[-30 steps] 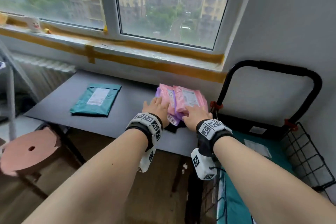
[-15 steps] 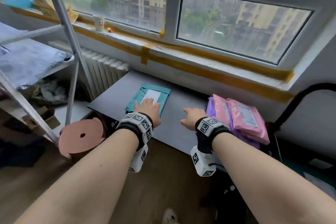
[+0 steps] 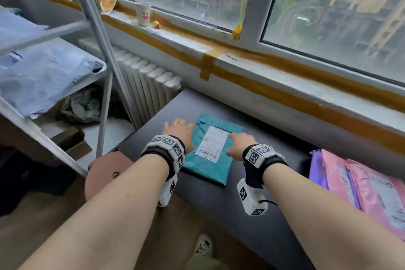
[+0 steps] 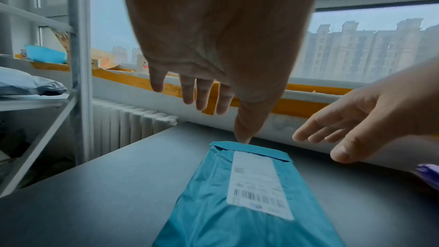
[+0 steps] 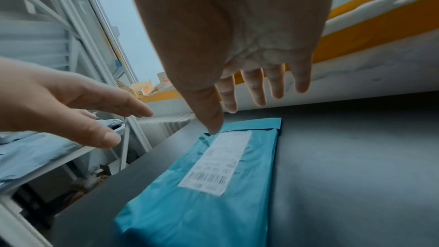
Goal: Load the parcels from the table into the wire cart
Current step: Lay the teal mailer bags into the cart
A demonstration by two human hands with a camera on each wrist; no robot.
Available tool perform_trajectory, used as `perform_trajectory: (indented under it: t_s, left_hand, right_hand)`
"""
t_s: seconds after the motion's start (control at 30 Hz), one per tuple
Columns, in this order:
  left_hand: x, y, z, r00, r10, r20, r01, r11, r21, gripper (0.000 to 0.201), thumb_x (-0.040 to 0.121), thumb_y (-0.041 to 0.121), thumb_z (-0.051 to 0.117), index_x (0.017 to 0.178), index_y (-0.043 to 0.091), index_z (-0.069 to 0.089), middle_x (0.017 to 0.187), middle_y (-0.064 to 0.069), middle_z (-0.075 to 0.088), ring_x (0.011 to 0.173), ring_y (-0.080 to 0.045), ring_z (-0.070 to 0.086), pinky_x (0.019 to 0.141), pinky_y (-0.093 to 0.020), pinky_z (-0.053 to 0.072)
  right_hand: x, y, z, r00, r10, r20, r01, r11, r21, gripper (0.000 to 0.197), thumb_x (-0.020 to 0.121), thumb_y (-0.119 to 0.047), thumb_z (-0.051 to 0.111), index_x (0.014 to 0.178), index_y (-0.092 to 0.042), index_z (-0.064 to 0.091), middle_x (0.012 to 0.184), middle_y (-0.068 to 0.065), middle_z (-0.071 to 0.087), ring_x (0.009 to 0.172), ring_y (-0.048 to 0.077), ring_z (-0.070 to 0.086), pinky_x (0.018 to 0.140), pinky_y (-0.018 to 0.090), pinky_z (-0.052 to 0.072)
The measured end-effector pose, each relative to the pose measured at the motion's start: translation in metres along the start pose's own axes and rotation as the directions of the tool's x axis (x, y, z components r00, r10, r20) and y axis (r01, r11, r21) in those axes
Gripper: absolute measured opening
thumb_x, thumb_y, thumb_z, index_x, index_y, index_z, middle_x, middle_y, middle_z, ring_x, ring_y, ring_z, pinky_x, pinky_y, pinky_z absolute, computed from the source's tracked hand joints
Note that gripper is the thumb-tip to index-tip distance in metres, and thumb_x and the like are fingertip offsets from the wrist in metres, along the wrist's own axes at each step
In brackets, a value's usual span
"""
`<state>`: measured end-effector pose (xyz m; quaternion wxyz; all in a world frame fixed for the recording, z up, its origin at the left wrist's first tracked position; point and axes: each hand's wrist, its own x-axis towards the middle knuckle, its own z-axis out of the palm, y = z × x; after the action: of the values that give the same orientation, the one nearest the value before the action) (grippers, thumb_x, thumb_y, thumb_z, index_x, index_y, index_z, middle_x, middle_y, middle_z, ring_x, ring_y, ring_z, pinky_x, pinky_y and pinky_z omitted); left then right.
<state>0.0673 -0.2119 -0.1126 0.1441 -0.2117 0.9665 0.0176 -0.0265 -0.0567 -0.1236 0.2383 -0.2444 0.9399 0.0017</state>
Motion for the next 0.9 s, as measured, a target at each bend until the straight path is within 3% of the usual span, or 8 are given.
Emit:
perform_trajectory:
  t_s: [0.17,0.27,0.37,0.5,0.7,0.9]
  left_hand:
    - [0.076,0.009,0.003,0.998,0.031,0.05,-0.028,0.998,-0.058,0.055,0.09,0.034,0.054,0.14,0.019,0.037,0.148,-0.006,0.032,0.14,-0.023,0.025,0.112,-0.047,0.021]
    - [0.106,0.014,0.011,0.993,0.029,0.113,-0.016,0.993,-0.119,0.058,0.089,0.032,0.055,0.142,0.018,0.035,0.149,-0.006,0.03,0.14,-0.024,0.026,0.112,-0.047,0.025]
    - [0.129,0.014,0.019,0.983,0.034,0.181,-0.006,0.988,-0.153,0.068,0.085,0.035,0.063,0.144,0.018,0.032,0.148,-0.005,0.029,0.138,-0.024,0.027,0.108,-0.046,0.033]
    - [0.151,0.018,0.029,0.967,0.063,0.248,-0.017,0.983,-0.182,0.09,0.073,0.04,0.076,0.145,0.019,0.026,0.148,-0.006,0.026,0.137,-0.026,0.029,0.105,-0.047,0.039]
    - [0.175,0.025,0.021,0.946,0.161,0.282,-0.123,0.981,-0.147,0.12,0.064,0.034,0.085,0.152,0.024,0.005,0.159,-0.003,0.002,0.147,-0.023,0.005,0.113,-0.047,0.029]
    - [0.189,0.034,0.019,0.915,0.249,0.316,-0.249,0.968,-0.042,0.12,0.057,0.031,0.089,0.151,0.022,0.015,0.159,0.002,0.007,0.146,-0.021,0.009,0.116,-0.047,0.02]
  right_hand:
    - [0.071,0.011,-0.012,0.999,0.028,0.03,-0.03,0.998,0.051,0.06,0.086,-0.027,0.059,0.142,-0.02,0.038,0.14,0.013,0.04,0.13,0.034,0.039,0.107,0.043,0.038]
    - [0.1,0.021,-0.013,0.998,0.046,0.053,-0.051,0.995,0.085,0.072,0.083,-0.028,0.066,0.146,-0.023,0.031,0.143,0.011,0.036,0.133,0.033,0.035,0.108,0.044,0.037]
    - [0.122,0.025,-0.011,0.996,0.037,0.087,-0.046,0.993,0.11,0.089,0.077,-0.03,0.073,0.149,-0.024,0.022,0.15,0.011,0.027,0.138,0.032,0.027,0.111,0.043,0.033]
    - [0.141,0.029,-0.007,0.996,0.011,0.089,-0.022,0.992,0.124,0.103,0.067,-0.034,0.082,0.15,-0.024,0.021,0.155,0.011,0.016,0.142,0.032,0.017,0.114,0.043,0.029]
    - [0.155,0.025,-0.014,0.996,0.003,0.089,-0.015,0.991,0.133,0.09,0.064,-0.024,0.085,0.138,-0.02,0.036,0.133,0.01,0.037,0.125,0.03,0.034,0.099,0.04,0.044]
    - [0.159,0.024,-0.017,0.975,0.103,0.195,-0.133,0.98,0.146,0.077,0.058,-0.031,0.089,0.124,-0.016,0.052,0.125,0.008,0.048,0.12,0.027,0.045,0.096,0.037,0.047]
